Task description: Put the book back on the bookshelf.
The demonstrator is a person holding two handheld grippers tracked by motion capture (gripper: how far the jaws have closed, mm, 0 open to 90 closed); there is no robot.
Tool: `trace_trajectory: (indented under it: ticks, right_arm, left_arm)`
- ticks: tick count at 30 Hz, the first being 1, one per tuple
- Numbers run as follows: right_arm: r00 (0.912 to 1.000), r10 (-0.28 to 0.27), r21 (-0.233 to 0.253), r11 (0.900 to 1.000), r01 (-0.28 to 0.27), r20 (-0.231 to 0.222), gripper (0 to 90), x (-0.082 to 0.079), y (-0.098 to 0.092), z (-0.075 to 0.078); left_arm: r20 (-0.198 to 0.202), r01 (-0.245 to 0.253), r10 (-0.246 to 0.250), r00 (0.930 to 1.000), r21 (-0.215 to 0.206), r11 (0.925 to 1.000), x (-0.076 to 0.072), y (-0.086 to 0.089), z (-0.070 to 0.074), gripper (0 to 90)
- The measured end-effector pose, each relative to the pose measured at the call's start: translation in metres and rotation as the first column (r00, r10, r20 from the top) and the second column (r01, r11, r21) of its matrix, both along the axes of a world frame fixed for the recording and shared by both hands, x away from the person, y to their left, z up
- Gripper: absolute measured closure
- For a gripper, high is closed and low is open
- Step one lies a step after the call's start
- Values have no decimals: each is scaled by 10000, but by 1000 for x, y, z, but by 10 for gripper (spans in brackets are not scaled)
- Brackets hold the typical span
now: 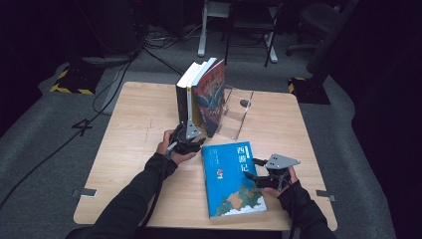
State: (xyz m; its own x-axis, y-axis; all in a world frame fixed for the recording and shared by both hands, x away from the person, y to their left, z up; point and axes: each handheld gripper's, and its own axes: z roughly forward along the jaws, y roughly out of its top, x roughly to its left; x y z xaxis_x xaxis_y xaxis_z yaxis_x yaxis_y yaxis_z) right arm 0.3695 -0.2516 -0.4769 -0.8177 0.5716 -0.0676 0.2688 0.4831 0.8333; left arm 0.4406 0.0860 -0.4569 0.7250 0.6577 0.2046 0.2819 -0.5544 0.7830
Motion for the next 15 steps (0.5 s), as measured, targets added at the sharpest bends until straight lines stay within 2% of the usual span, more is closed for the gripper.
trace_trajectory:
  ticks: [9, 15]
  right_arm:
    - [10000, -15, -37, 10000, 15, -61, 386, -1, -4, 2]
    - [9992, -366, 1, 9993, 366, -158, 374, -3, -11, 7]
  left_arm:
    - [8, 502, -502, 9987, 387, 9980, -23, 15, 2, 470]
    - [-191, 771, -763, 9969, 461, 9960, -39, 26, 0, 455]
